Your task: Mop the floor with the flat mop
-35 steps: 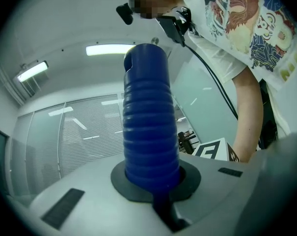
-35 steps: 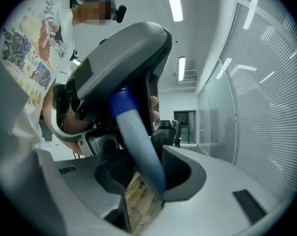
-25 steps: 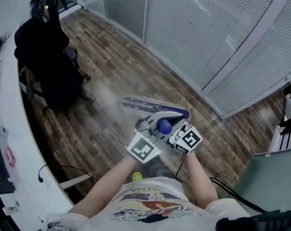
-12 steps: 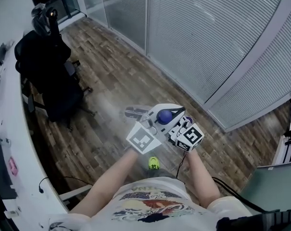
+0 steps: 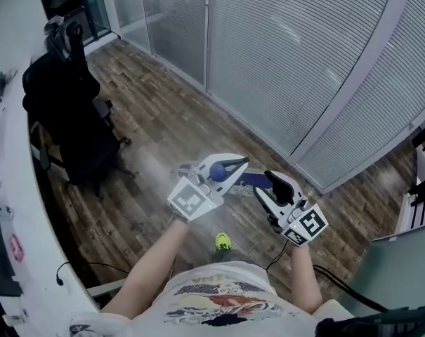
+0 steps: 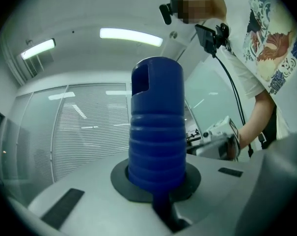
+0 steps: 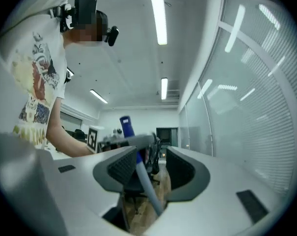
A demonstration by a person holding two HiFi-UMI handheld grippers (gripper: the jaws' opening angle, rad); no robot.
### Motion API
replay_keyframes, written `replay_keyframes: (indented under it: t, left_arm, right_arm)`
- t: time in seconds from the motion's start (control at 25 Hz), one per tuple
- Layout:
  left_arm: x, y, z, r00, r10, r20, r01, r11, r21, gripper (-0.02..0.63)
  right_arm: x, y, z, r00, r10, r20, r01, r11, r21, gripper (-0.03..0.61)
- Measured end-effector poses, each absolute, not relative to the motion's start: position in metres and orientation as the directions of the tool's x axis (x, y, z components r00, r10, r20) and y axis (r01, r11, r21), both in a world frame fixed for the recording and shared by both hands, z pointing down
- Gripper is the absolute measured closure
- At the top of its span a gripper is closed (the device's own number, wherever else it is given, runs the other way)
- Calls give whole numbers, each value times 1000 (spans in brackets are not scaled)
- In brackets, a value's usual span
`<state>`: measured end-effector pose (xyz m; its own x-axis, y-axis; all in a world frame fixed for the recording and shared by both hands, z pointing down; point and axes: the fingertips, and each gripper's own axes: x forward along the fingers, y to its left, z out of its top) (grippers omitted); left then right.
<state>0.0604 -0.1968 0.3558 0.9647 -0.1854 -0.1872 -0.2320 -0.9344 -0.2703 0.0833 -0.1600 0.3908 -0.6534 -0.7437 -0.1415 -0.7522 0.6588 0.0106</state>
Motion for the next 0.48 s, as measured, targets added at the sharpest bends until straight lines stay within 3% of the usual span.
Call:
replay_keyframes:
  t: [0.2,0.24,0.4,0.48]
  left_arm:
    - [61,-127,378,992,-89,-89,-110,-954,-278,601]
    - [57,-118,380,992,-91,-89,-113,-955,-273,601]
    - [44,-65,384,998,-43,-54,-57,-951,-304,598]
    - [40,-42,382,998,-33,-46,-45,-949,-311,598]
  right_arm:
    - [4,-102,323,-751,-644,-144,-659,718,223,407]
    - [-7,-92,324,-762,-637,-119,-645,726,240,437]
    - [-49,-42,325,-801,-597,-30,-571,750,334,430]
    - [-63,-24,335,-784,-611,110,-522,745,414,409]
